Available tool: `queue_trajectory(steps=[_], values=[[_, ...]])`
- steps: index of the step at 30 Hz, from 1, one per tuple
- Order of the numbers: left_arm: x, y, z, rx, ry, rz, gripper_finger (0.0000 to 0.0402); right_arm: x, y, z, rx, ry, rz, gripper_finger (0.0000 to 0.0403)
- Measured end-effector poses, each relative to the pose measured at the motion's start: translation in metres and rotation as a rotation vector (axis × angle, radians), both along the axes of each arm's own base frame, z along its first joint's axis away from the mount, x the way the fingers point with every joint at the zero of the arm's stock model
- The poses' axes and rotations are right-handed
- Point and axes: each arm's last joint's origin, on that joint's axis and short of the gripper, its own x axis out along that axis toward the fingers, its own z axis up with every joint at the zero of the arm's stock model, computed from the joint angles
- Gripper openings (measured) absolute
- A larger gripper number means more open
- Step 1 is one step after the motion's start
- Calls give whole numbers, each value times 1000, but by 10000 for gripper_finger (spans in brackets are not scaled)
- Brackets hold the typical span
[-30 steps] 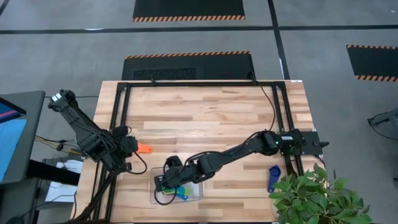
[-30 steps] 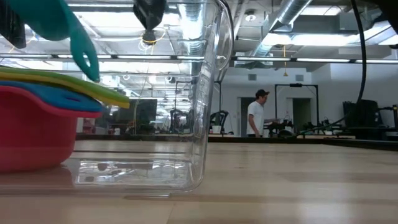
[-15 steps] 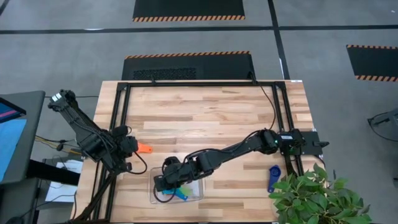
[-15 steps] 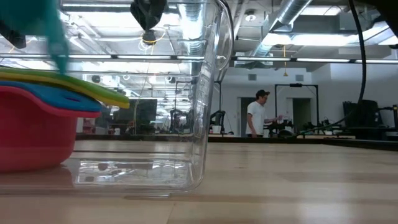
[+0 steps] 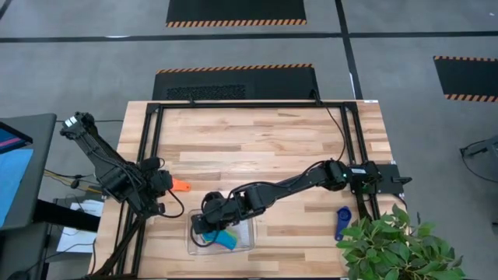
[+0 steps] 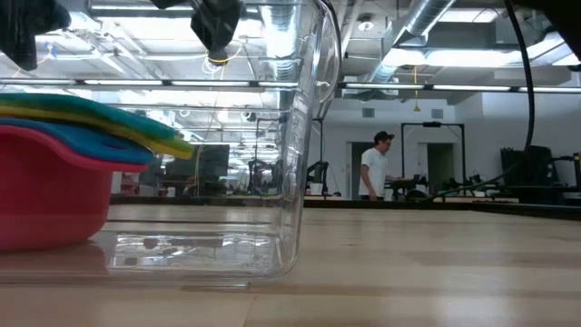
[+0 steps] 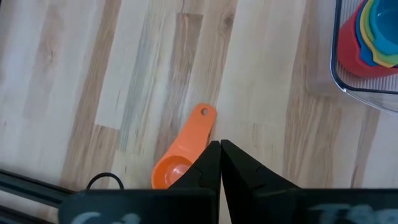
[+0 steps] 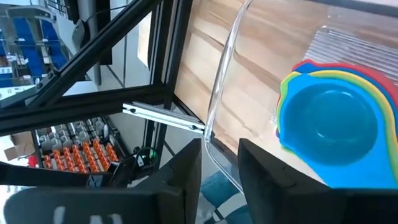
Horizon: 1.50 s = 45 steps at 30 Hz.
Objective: Nest measuring cups in basket
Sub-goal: Stack the orange measuring cup on top of the light blue measuring cup into the transparent bin
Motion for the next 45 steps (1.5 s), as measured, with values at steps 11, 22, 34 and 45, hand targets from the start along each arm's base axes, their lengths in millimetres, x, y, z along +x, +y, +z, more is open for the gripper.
queue_trajectory(steps=[11,22,34,45], values=[[-3,1,-1,-15,73,-35,0,6,-6,15,-19,-134,35,126],[-25,-9,-14,-10,179,-88,0,17,-24,89,-172,-939,128,121],[-16,2,-55,26,244,-104,17,-72,-77,175,-644,-540,243,120],[43,48,-67,-140,221,234,135,-200,-74,201,-1033,96,59,120]])
